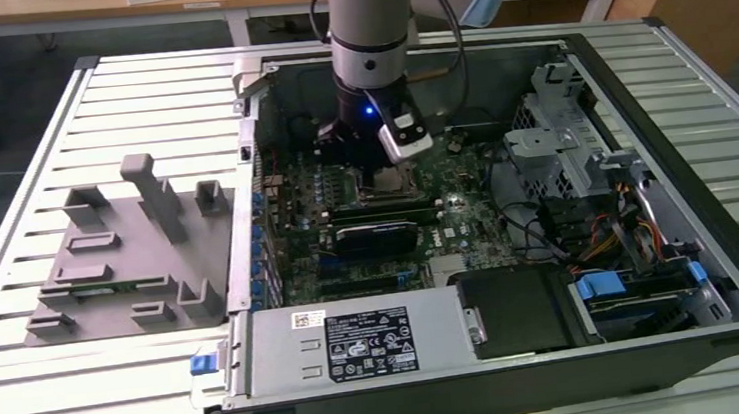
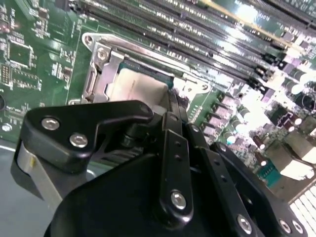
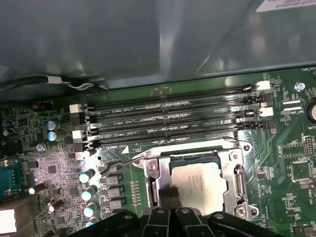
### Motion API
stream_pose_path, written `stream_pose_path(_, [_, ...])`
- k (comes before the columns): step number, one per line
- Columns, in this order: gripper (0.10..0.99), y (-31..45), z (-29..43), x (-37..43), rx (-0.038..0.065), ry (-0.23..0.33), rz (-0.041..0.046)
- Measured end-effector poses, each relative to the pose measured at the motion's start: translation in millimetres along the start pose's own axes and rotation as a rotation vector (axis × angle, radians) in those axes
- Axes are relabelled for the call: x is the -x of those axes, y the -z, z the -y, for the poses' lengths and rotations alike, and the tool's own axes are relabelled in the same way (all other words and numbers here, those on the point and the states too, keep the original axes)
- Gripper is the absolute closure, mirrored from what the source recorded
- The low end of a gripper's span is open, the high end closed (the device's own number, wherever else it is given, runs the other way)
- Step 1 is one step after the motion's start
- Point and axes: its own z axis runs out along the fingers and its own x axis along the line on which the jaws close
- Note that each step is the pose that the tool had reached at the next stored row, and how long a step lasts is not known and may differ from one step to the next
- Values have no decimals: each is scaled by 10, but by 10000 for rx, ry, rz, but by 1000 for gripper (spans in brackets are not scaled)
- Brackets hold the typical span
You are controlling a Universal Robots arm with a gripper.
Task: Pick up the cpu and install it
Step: 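Close the cpu cover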
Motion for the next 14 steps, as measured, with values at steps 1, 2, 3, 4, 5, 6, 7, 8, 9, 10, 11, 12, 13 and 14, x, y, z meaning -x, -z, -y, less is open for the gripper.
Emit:
stream_pose_path(1, [980,13,0,0,1,0,0])
stream_pose_path(2, [980,27,0,0,0,0,0])
stream_pose_path(3, [980,43,0,-1,0,-1,0])
stream_pose_path(4, [980,60,0,-1,-1,0,0])
stream_pose_path(5, [980,78,0,-1,1,0,1])
stream_pose_path(6, [980,93,0,-1,0,0,1])
stream_pose_path(7, [980,100,0,-1,-1,0,0])
stream_pose_path(8, [980,100,-1,-1,2,0,1])
stream_pose_path(9, [980,99,-1,-1,3,0,1])
stream_pose_path(10, [980,100,-1,-1,2,0,1])
stream_pose_path(11, [980,100,-1,-1,2,1,1])
stream_pose_path(12, [980,102,-1,6,-1,2,-1])
stream_pose_path(13, [980,102,-4,26,-1,1,0])
stream_pose_path(14, [980,102,-8,53,-2,0,-1])
